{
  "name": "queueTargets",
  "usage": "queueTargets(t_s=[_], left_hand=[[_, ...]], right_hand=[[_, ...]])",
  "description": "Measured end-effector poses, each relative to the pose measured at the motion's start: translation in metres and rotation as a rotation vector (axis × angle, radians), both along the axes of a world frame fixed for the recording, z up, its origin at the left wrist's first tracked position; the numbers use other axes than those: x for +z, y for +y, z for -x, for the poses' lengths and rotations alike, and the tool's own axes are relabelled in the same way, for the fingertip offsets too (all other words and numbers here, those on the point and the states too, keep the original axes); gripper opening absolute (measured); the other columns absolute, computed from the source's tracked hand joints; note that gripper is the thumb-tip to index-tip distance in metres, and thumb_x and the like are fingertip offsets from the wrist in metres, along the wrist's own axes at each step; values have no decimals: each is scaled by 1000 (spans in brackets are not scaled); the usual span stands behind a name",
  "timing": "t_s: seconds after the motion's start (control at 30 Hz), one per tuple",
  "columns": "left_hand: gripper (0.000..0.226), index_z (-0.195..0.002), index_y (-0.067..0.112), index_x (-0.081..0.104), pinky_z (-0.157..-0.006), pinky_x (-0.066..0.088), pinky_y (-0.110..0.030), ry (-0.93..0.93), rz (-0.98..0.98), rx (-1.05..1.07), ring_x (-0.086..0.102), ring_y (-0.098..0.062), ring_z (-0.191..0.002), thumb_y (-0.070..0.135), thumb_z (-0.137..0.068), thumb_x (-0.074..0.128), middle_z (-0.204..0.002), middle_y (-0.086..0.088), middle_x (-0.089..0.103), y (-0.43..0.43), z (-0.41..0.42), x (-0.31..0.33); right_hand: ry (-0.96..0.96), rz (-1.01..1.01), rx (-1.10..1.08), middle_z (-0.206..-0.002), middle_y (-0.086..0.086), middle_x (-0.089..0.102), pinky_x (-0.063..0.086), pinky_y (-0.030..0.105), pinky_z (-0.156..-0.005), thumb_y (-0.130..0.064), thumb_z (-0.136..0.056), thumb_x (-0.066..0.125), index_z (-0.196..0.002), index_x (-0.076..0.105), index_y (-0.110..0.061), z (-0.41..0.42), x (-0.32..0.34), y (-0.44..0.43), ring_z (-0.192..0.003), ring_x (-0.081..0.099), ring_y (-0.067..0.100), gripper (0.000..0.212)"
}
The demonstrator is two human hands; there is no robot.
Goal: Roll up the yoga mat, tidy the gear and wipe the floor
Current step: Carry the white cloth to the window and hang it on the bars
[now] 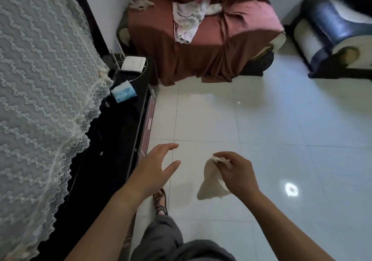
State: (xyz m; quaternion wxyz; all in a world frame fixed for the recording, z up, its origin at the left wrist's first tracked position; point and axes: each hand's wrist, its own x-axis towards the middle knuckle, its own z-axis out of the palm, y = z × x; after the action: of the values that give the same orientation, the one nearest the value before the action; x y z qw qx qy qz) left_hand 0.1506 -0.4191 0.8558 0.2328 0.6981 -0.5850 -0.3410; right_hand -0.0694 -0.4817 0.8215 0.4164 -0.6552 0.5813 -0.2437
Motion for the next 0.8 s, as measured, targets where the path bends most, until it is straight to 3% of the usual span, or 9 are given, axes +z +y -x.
queueTargets(t_s=[0.1, 0.37, 0.6, 0.8], left_hand=[[43, -131, 34, 43, -101, 33, -21, -5, 20, -97, 40, 3, -117, 37, -90, 55, -130, 19, 43, -61, -35, 2], [45, -133, 34, 40, -96, 32, -19, -42, 102, -270, 38, 5, -114, 40, -90, 52, -133, 18, 42, -208, -108, 26], [44, -132, 34, 41, -97, 34, -20, -34, 101, -388, 41, 2, -117, 40, -90, 53, -131, 18, 42, -316, -117, 25], [42, -129, 36, 43, -90, 35, -20, -17, 76, -456, 42, 2, -112, 39, -89, 56, -124, 22, 43, -449, -94, 12]], right_hand=[[41, 31, -87, -92, -18, 66, 40, 5, -71, -16, -85, 62, -97, 69, -28, -26, 11, -43, -85, 60, -2, 18], [23, 95, -272, -91, -18, 65, 43, 4, -67, -18, -85, 63, -103, 66, -32, -92, 32, -139, -83, 60, -6, 23], [-3, 101, -378, -87, -23, 62, 42, 3, -67, -17, -85, 64, -103, 66, -31, -107, 31, -218, -82, 57, -13, 23], [-44, 94, -444, -87, -16, 64, 43, 3, -66, -19, -86, 65, -103, 65, -32, -95, 20, -334, -80, 60, -4, 21]])
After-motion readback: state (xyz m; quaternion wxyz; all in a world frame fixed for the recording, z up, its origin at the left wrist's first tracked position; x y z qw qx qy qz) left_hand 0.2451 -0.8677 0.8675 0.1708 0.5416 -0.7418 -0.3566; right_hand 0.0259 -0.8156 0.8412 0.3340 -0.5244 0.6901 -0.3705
